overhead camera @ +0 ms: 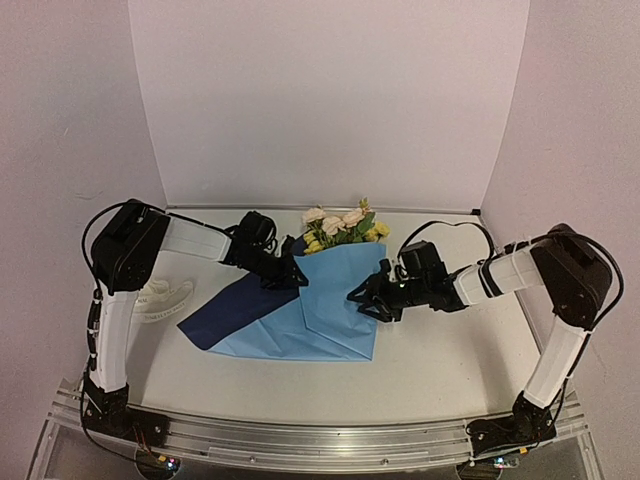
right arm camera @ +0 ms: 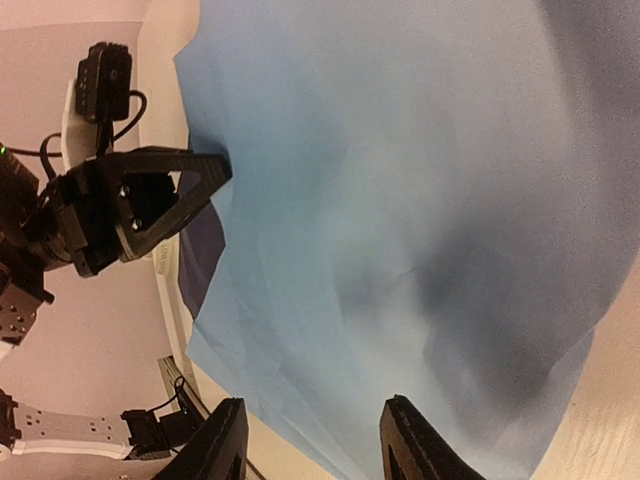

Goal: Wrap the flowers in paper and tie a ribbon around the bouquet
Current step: Press the fold line on the 2/3-folded wrapping paper.

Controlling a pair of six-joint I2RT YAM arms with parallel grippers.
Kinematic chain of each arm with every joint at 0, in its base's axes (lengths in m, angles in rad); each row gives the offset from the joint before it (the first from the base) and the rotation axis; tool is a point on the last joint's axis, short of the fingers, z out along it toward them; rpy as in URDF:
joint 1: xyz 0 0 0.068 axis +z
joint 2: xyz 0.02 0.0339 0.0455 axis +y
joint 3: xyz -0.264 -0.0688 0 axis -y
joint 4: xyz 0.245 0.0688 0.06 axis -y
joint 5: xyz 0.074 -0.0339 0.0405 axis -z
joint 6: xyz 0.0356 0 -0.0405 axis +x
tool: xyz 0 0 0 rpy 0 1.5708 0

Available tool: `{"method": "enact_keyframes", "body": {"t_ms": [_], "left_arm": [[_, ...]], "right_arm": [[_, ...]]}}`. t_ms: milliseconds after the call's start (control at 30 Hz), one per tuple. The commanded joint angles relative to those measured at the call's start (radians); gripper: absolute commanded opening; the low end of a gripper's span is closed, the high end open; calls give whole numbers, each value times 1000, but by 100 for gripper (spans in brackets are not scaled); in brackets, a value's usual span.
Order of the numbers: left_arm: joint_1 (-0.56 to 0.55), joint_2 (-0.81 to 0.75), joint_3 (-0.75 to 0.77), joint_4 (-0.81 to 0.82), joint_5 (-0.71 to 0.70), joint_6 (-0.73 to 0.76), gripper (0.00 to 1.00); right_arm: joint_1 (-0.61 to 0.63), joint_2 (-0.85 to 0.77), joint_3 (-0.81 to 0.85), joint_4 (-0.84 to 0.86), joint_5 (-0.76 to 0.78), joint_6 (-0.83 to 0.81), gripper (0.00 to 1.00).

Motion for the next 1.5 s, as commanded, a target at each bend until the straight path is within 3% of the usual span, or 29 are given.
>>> {"method": "enact_keyframes", "body": {"t_ms": [0,133,233,400,533,667,967,1467], "left_arm": [[6,-108,22,-43,-75,40,25],[6,-209,-11,-87,-189,72,39],[-5,-272,-18,-115,-220,87,40],[-106,-304,20,-140,-174,86,31],[-177,-242,20,-112,-83,44,18],[-214,-166,6,-90,-18,22,11],[-223,-116,-61,-99,11,27,7],[-216,-29,-64,-166,-30,78,4]], "right_arm": [[58,-41,-45,-22,35,-31,47],[59,-75,-67,-35,62,-52,47],[58,-100,-34,-94,62,-84,48],[57,-121,20,-181,72,-129,50],[13,-155,25,-234,97,-156,51],[-70,-171,36,-270,91,-186,57],[-201,11,186,-303,37,-233,64],[-293,292,403,-248,-26,-200,50]]}}
